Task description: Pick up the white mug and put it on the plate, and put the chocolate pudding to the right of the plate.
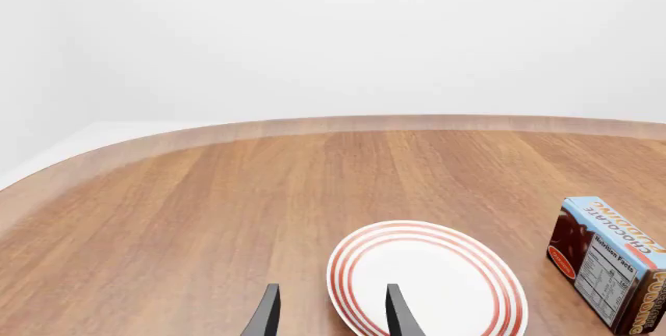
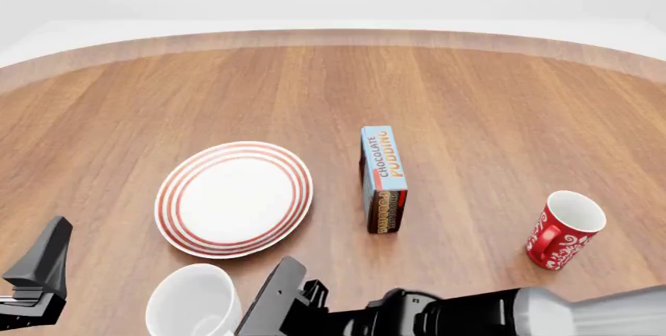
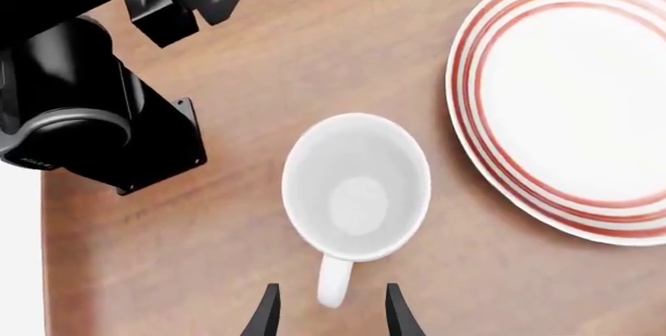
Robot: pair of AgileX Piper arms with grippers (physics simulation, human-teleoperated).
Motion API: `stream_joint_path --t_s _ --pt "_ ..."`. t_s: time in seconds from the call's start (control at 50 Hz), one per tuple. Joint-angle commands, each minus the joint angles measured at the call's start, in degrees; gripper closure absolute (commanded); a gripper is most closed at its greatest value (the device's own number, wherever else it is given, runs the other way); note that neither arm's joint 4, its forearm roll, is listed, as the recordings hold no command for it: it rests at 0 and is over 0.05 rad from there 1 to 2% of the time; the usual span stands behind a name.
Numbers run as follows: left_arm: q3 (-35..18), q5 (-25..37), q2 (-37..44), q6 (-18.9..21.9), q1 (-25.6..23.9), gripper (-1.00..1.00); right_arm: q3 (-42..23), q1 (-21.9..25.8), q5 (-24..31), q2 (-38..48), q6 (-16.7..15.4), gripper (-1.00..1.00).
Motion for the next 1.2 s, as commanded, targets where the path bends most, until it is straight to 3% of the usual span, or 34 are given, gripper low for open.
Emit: stream_joint_path --t_s 0.02,0.94,0.96,1.2 --pt "0.0 0.0 0.0 0.0 0.0 -1.0 -0.2 -0.2 -0.5 1.3 0.6 -1.0" --pt "0.0 0.0 0.0 0.0 0.0 -1.0 -0.5 -0.2 -2.0 5.1 3.0 -1.0" --pt "0.0 0.0 0.0 0.0 0.0 -1.0 -0.5 -0.4 -2.0 5.0 2.9 1.0" --pt "0.0 0.0 0.0 0.0 0.0 -1.0 -0.5 -0.5 -1.4 3.8 2.7 1.0"
